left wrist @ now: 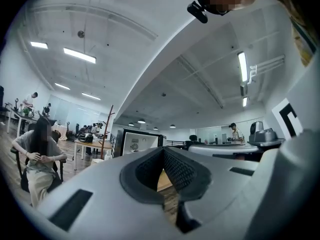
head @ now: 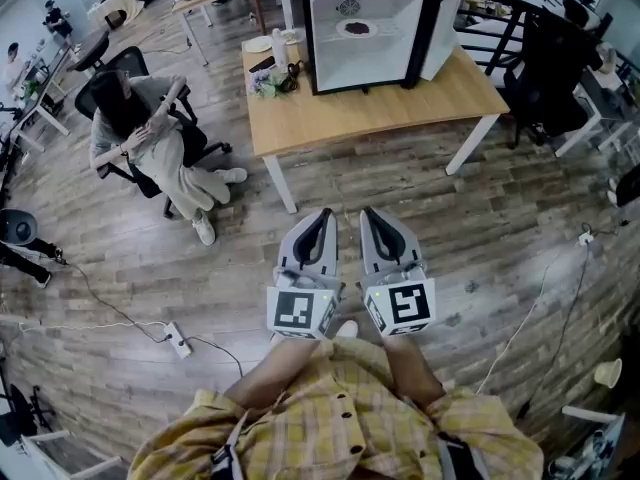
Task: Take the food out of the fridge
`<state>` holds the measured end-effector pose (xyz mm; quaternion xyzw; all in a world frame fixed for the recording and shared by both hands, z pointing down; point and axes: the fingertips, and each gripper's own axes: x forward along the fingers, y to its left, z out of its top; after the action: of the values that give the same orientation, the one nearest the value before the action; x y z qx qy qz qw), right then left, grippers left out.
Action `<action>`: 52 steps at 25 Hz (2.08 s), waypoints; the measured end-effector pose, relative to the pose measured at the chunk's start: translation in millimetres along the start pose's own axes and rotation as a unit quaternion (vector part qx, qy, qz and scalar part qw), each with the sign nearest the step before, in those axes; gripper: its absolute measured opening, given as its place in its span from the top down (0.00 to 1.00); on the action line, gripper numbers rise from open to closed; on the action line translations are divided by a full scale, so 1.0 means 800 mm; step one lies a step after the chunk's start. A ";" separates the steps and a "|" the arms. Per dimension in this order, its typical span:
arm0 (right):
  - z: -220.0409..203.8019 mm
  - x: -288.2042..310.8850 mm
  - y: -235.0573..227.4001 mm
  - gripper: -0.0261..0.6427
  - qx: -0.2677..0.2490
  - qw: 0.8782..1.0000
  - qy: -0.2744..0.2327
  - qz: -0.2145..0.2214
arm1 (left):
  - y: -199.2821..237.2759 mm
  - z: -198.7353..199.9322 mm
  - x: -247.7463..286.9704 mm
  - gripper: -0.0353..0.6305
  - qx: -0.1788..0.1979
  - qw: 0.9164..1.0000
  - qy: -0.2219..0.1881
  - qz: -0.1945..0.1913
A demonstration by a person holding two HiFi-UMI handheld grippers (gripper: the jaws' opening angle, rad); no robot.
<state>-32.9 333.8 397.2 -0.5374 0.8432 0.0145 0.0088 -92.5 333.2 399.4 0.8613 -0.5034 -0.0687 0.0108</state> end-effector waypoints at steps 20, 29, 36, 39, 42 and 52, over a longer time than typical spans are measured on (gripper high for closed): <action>-0.045 0.079 -0.075 0.95 0.012 1.000 0.023 -0.004 | 0.029 -0.042 0.112 0.94 -0.001 1.000 0.013 -0.012; -0.024 0.214 -0.132 0.95 0.013 0.999 0.021 -0.038 | 0.106 -0.030 0.239 0.94 -0.004 0.999 0.013 -0.040; -0.004 0.291 -0.155 0.95 -0.008 0.998 0.017 -0.060 | 0.151 -0.010 0.308 0.94 -0.011 0.998 0.001 -0.060; -0.001 0.320 -0.164 0.95 0.003 0.997 0.021 -0.069 | 0.165 -0.010 0.330 0.94 -0.008 0.997 0.004 -0.075; 0.004 0.338 -0.167 0.95 0.006 0.997 0.024 -0.076 | 0.177 -0.011 0.348 0.94 -0.013 0.996 0.005 -0.086; -0.010 0.368 -0.198 0.95 -0.009 0.995 0.043 -0.093 | 0.188 -0.026 0.396 0.94 -0.028 0.995 0.014 -0.092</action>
<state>-13.5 -0.4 393.8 -0.6139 0.7888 -0.0025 -0.0313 -66.9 -17.4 399.4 0.9041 -0.4197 -0.0717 0.0355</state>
